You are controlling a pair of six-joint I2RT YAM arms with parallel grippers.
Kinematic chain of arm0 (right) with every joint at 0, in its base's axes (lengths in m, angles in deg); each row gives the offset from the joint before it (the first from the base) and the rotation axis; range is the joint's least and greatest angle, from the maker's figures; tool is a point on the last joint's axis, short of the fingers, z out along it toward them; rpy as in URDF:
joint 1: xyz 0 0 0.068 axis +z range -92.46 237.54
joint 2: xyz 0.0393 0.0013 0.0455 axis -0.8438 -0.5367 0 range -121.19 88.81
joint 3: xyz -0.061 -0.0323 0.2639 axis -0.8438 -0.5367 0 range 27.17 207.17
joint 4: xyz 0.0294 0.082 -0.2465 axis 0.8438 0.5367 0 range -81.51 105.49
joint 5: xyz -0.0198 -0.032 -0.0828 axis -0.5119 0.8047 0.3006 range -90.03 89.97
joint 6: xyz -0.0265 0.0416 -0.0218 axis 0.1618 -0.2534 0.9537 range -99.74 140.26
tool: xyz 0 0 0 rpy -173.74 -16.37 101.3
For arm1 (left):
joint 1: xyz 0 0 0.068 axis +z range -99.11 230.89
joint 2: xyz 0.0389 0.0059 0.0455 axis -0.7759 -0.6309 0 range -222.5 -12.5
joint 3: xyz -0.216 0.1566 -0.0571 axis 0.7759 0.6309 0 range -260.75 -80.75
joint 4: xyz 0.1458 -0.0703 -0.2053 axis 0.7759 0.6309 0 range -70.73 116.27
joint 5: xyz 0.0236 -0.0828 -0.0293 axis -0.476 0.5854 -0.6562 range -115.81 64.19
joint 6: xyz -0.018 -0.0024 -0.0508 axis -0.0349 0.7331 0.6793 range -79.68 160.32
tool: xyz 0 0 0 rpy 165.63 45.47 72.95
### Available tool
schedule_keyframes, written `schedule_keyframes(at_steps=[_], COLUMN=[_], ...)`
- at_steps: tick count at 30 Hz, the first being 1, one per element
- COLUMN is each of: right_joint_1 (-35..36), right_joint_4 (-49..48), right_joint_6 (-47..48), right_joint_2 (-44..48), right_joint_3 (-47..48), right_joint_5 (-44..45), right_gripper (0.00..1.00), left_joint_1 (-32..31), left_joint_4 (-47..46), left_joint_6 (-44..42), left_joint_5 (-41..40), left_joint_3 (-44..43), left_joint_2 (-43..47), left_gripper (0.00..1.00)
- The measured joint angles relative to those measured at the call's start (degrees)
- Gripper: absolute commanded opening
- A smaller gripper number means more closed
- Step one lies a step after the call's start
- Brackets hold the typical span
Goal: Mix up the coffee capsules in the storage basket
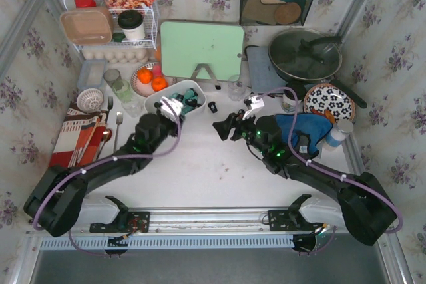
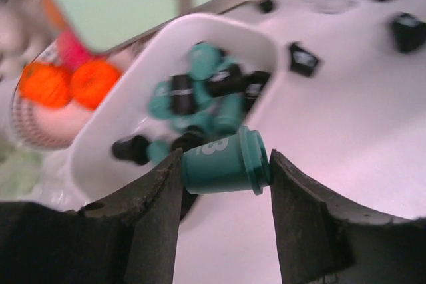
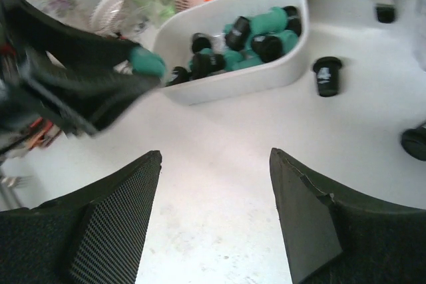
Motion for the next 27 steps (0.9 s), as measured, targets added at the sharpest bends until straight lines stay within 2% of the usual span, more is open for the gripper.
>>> schedule_keyframes(at_steps=[5,11,15,19,27], right_joint_1=[0.00,-0.04,-0.11,-0.39,-0.70], right_joint_4=[3.30,7.34,9.33,10.21,10.25], right_joint_6=[1.79,3.28,4.15,4.90,6.27], right_joint_2=[-0.66,-5.44,-7.91,-9.66,-13.16], right_joint_3=[0.42,3.87,5.64,6.69,8.35], right_joint_5=[7.06,11.91,13.64,14.53,15.63], right_gripper=[0.74,0.76,0.76,0.76,0.77], left_joint_1=[9.79,14.58,15.41,16.02,17.16], left_joint_4=[14.01,29.90,37.07,39.71,40.04], left_joint_6=[10.12,16.96,19.30,20.57,22.38], left_joint_5=[-6.86,-9.73,-10.51,-11.37,-11.34], left_joint_3=[-10.80,-24.33,-31.36,-35.12,-36.89], left_joint_2=[-5.22,-17.86,-24.44,-28.39,-29.88], left_gripper=[0.15,0.19,0.31,0.51,0.71])
